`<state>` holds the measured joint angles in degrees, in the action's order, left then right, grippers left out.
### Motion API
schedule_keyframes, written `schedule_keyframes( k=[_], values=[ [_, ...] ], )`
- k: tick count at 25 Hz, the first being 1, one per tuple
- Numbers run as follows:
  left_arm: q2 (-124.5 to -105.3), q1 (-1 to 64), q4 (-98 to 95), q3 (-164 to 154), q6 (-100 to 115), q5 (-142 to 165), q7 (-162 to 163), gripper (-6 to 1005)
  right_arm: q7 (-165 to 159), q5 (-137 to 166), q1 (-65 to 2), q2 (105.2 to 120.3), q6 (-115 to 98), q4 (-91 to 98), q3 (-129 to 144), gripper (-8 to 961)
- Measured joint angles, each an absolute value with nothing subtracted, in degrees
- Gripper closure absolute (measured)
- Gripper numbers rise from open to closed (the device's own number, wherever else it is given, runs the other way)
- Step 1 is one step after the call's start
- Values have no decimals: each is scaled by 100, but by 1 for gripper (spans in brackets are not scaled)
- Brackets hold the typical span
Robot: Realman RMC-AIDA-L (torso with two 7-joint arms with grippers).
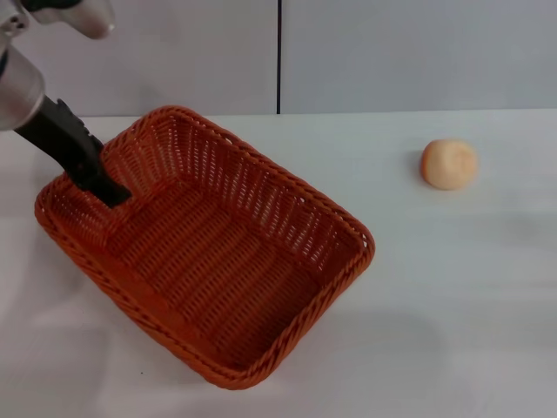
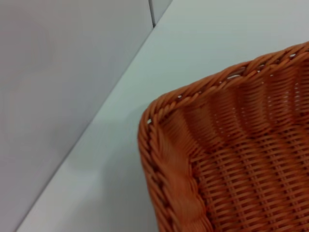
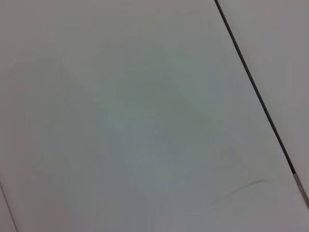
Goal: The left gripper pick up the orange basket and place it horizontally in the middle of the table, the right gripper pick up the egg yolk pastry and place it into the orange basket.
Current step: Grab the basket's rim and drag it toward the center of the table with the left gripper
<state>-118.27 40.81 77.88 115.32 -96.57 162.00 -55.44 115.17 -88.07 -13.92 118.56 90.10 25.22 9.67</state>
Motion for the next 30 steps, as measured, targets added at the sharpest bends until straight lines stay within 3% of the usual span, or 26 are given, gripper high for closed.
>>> schedule_keyframes(
  k=[30],
  values=[
    [-11840, 4264, 7394, 10466, -8384, 15857, -4998, 284, 11583, -8806, -1480, 11874, 8768, 2522, 975, 303]
  ],
)
